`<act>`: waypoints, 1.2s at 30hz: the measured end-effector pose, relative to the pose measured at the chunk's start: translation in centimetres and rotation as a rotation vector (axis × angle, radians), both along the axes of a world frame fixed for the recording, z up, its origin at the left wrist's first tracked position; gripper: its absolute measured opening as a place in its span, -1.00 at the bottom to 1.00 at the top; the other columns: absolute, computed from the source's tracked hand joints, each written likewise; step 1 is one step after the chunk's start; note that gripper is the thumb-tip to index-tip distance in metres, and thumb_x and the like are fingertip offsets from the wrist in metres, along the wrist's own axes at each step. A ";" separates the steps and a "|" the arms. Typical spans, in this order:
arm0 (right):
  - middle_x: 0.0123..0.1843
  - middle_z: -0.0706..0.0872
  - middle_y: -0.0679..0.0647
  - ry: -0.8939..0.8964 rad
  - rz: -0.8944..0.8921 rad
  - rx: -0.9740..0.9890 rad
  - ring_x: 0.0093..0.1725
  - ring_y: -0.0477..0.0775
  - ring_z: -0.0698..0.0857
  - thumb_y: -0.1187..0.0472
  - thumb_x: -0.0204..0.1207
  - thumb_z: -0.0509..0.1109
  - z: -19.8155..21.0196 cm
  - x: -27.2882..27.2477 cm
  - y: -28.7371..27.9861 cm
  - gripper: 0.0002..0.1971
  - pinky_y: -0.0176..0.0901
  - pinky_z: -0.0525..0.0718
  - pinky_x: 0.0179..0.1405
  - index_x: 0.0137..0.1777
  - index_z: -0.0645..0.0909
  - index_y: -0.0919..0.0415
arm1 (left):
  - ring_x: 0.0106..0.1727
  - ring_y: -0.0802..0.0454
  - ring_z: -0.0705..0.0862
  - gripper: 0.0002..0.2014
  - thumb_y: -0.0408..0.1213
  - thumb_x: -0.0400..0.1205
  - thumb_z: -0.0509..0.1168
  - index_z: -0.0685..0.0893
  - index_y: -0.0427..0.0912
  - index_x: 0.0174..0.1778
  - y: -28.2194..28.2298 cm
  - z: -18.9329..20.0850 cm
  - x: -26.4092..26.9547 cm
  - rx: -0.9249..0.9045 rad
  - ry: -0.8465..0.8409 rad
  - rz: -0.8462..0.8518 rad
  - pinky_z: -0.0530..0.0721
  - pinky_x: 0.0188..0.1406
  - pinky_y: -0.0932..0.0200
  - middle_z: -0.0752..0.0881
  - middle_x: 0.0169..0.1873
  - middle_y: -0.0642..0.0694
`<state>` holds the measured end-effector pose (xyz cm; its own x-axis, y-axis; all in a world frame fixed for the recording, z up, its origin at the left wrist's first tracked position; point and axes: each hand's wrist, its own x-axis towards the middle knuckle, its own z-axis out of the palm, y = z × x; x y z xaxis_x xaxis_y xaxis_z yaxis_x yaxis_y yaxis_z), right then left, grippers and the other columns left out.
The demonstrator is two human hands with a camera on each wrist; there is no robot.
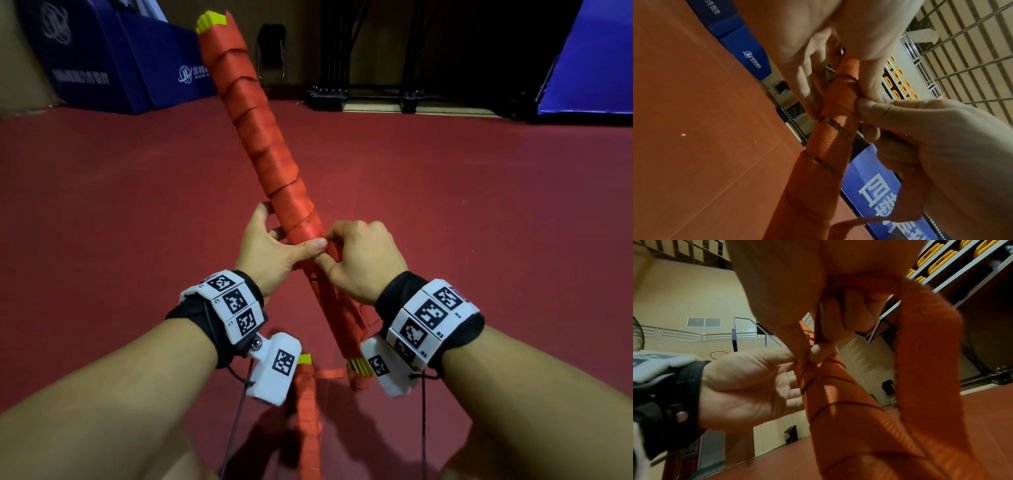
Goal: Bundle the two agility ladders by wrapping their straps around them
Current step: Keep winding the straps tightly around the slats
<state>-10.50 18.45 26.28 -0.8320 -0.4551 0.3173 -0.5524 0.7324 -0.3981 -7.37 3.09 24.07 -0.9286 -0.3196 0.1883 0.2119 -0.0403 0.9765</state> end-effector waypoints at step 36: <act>-0.19 0.81 0.08 -0.172 0.037 -0.076 -0.04 0.18 0.74 -0.18 0.57 0.42 -0.5 -2.3 1.5 -0.66 -0.04 0.68 -0.01 -0.09 0.77 0.09 | -0.13 0.07 0.80 -0.56 -0.65 0.58 0.41 0.66 -0.16 0.31 -0.1 -0.3 -0.2 0.000 -0.069 -0.092 0.84 -0.17 0.02 0.76 -0.05 -0.08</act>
<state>-12.82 19.99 25.77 -0.8601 -0.4663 0.2068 -0.4974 0.6769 -0.5426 -7.60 3.01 23.75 -0.9647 -0.2328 0.1228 0.1395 -0.0565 0.9886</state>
